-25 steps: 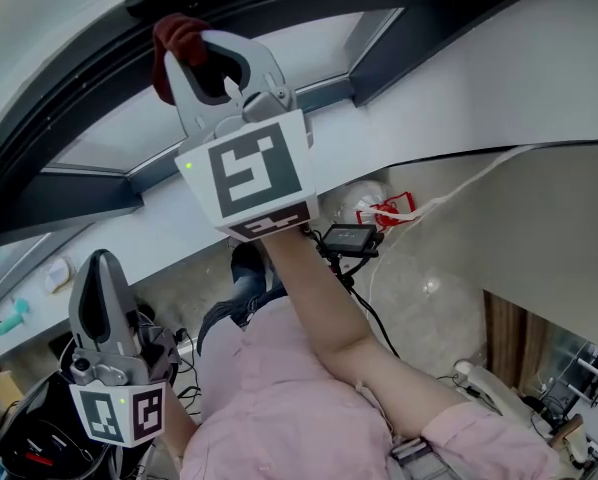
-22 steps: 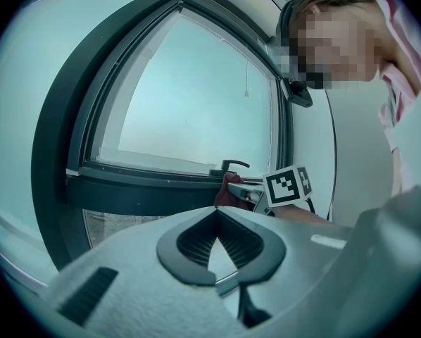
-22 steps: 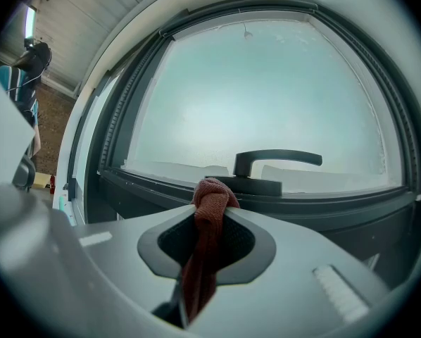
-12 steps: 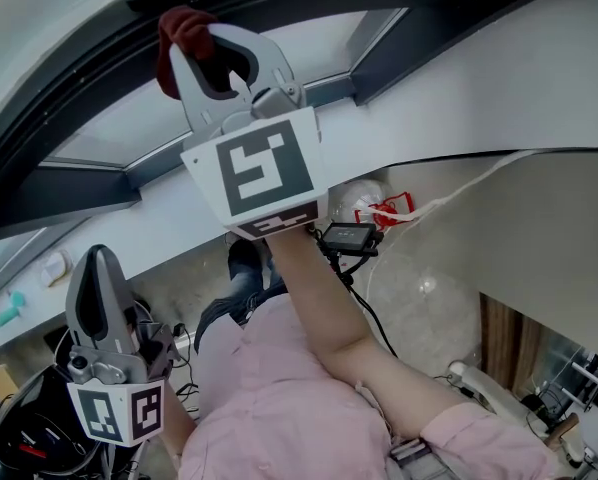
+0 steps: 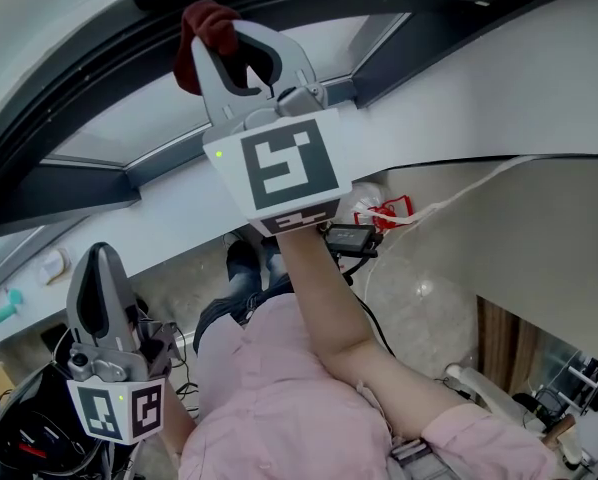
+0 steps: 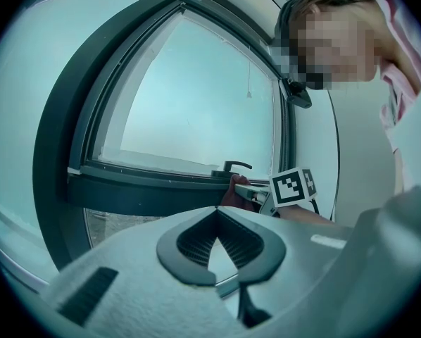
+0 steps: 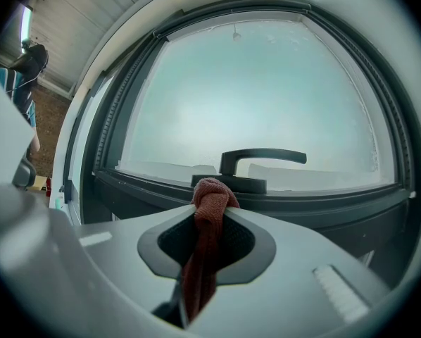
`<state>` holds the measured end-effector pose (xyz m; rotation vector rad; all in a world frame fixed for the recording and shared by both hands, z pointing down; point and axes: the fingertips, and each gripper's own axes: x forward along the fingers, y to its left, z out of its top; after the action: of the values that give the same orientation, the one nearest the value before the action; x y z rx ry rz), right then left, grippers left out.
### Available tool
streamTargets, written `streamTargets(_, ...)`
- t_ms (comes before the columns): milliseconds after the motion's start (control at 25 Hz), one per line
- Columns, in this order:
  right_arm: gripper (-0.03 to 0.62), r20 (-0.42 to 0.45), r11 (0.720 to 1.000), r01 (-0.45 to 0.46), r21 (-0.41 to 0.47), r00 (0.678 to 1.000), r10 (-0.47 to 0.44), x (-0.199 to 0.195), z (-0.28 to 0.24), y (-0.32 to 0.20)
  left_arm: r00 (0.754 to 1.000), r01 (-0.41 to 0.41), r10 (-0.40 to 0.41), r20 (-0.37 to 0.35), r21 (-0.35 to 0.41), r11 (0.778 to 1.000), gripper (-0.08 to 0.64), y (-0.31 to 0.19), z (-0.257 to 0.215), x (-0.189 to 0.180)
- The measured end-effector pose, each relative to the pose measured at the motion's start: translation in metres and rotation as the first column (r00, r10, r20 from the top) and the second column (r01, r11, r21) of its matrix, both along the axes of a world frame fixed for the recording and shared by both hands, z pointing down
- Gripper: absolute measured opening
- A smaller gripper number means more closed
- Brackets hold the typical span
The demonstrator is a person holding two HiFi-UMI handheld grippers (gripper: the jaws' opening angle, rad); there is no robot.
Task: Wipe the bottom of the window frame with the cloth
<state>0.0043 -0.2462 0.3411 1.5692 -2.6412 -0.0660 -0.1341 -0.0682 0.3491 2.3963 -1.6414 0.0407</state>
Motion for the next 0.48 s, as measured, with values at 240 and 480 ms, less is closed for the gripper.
streamTargets(240, 0.057, 0.006, 1.000, -0.014, 0.000, 1.000, 0.014, 0.002, 0.000, 0.000, 1.000, 0.004, -0.004, 0.003, 0.004, 1.000, 0.002, 0.001, -0.003, -0.003)
streamTargets(480, 0.058, 0.008, 0.999, -0.047, 0.015, 0.999, 0.047, 0.004, -0.004, 0.001, 1.000, 0.011, -0.011, 0.005, 0.025, 1.000, 0.000, 0.007, -0.009, -0.011)
